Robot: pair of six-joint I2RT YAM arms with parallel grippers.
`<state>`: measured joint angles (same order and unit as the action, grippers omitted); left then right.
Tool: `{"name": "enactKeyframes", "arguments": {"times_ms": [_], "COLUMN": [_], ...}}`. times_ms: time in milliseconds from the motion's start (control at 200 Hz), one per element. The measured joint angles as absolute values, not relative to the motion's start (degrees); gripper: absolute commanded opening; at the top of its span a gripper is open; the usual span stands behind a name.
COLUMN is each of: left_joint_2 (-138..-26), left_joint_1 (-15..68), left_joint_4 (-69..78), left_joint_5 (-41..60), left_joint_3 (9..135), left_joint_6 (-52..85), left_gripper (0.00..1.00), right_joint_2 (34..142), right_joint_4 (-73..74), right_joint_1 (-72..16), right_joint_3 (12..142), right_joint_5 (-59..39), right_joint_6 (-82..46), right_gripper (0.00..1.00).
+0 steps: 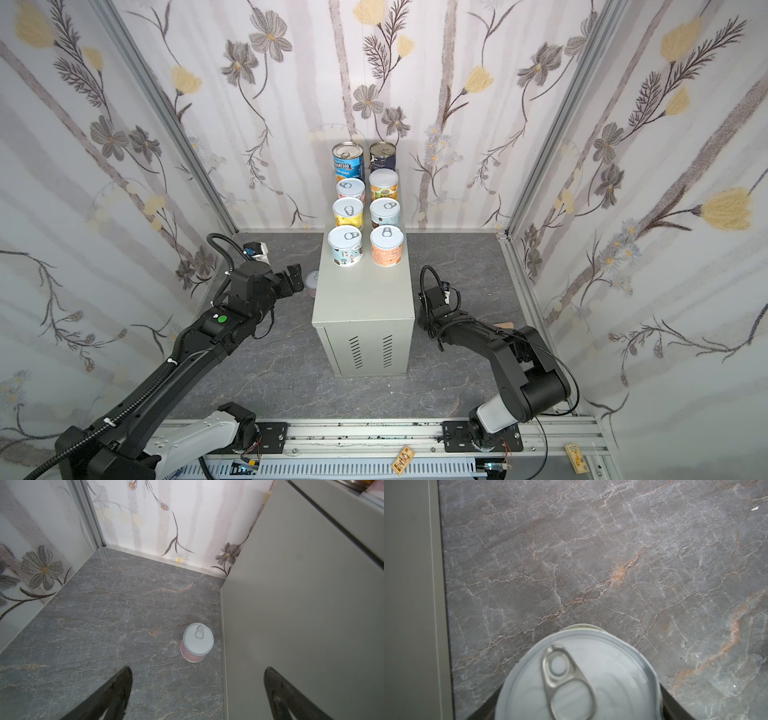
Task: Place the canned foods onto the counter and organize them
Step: 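Lift the green-labelled can off the floor with the right gripper, then raise the held can over the cabinet top beside the orange-labelled can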
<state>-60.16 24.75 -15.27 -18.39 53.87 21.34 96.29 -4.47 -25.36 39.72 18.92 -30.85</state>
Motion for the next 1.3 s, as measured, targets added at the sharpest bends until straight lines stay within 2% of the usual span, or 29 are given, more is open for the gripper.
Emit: {"name": "enactKeyframes", "arguments": {"times_ms": [355,1054,1299], "left_joint_2": [-61.7,-63.5,-62.1], "left_joint_1": [24.8,24.7,24.7], "left_joint_4": [-16.4,-17.0,-16.5], "left_joint_5": [-16.7,-10.5,-7.1], "left_joint_3": [54.8,56.0,57.5], "left_joint_6": [21.2,21.2,21.4], "left_gripper": [1.0,1.0,1.0], "right_joint_2": [91.9,63.6,57.0], "right_joint_4": [-4.1,-1.8,-3.3], "right_joint_1": [-25.4,-25.3,-24.2], "right_joint_3": [37.3,34.5,40.8], "right_joint_5": [18.3,19.4,14.7], "right_joint_6": [-30.7,-23.2,-20.0], "right_gripper": [0.63,0.56,0.56]}}
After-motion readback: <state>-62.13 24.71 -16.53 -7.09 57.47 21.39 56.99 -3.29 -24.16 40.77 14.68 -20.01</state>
